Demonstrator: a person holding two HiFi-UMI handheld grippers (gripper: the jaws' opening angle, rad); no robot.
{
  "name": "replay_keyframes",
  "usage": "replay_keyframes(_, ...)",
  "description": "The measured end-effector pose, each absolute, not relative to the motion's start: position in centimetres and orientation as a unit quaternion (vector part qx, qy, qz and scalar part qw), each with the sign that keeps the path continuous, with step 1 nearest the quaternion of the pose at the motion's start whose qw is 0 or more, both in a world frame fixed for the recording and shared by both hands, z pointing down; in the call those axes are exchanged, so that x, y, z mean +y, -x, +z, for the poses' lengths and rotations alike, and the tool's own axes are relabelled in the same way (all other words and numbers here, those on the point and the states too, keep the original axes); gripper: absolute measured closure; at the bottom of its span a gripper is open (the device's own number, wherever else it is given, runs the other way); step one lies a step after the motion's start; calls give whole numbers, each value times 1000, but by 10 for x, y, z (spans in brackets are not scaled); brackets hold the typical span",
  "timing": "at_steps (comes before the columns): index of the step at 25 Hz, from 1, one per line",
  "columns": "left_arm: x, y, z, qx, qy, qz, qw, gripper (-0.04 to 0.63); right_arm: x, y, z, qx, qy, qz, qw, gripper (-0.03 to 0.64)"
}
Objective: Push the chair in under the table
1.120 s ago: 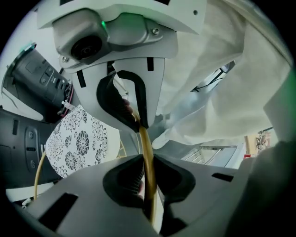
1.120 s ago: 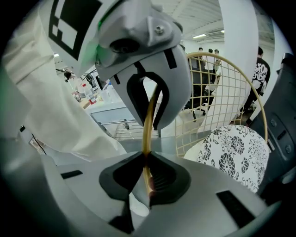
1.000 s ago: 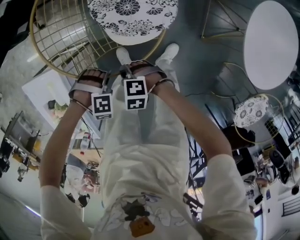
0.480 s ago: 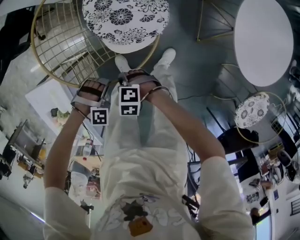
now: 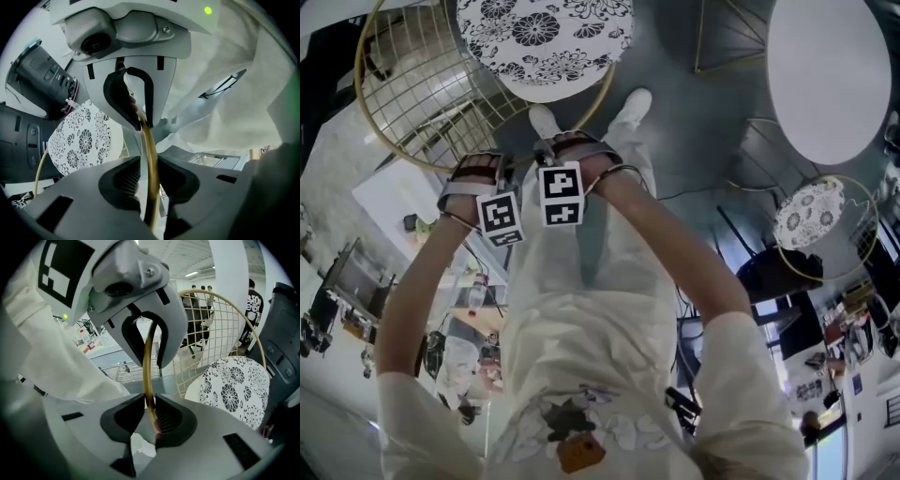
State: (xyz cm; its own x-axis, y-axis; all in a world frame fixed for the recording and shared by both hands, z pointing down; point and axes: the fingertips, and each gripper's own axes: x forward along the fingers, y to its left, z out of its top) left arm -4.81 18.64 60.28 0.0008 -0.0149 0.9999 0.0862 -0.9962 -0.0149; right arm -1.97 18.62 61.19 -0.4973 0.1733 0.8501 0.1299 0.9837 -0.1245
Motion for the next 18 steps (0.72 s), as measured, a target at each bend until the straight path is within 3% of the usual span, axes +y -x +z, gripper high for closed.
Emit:
replay_keyframes(8, 191, 35, 595, -18, 727, -687, 7, 483, 186, 8, 622, -862, 87, 9, 499, 555)
replay_keyframes(14, 191, 34, 593, -17, 717, -696, -23, 531, 183, 9, 616, -862, 99, -34, 496, 557)
replay_keyframes(18, 188, 32, 592, -5, 722, -692, 9, 531, 183, 6, 616, -855, 128, -99, 493, 561)
